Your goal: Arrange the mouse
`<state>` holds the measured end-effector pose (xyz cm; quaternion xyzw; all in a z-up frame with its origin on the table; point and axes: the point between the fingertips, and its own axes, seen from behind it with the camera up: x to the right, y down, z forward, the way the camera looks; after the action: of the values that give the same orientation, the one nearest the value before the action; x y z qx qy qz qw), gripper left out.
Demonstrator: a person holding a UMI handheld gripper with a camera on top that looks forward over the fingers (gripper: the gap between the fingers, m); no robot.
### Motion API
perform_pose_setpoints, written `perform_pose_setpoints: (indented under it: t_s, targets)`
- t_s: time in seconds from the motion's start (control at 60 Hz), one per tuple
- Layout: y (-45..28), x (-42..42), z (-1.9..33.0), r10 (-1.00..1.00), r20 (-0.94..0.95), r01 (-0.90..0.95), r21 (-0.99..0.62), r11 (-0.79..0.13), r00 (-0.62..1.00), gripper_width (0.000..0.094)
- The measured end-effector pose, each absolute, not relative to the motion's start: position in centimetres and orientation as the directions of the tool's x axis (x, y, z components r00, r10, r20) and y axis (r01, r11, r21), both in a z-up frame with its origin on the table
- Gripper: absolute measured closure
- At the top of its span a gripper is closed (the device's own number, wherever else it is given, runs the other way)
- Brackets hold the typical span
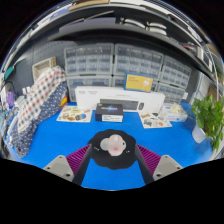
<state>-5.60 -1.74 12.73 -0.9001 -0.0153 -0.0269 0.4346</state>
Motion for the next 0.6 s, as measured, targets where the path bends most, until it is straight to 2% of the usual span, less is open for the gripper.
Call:
perform_pose_setpoints:
  t_s: [0.267, 0.433, 0.6]
  targets:
    - [-10.9, -7.8, 20.1, 0.004, 0.001, 0.003, -0.835, -0.551, 1.0, 0.0065]
    - [-14.2, -8.6, 22.5, 0.007, 0.007, 0.01, -0.861, -0.509, 1.0, 0.0066]
    - [-16.4, -9.2, 22.9, 0.014, 0.005, 0.012, -0.861, -0.508, 1.0, 0.0068]
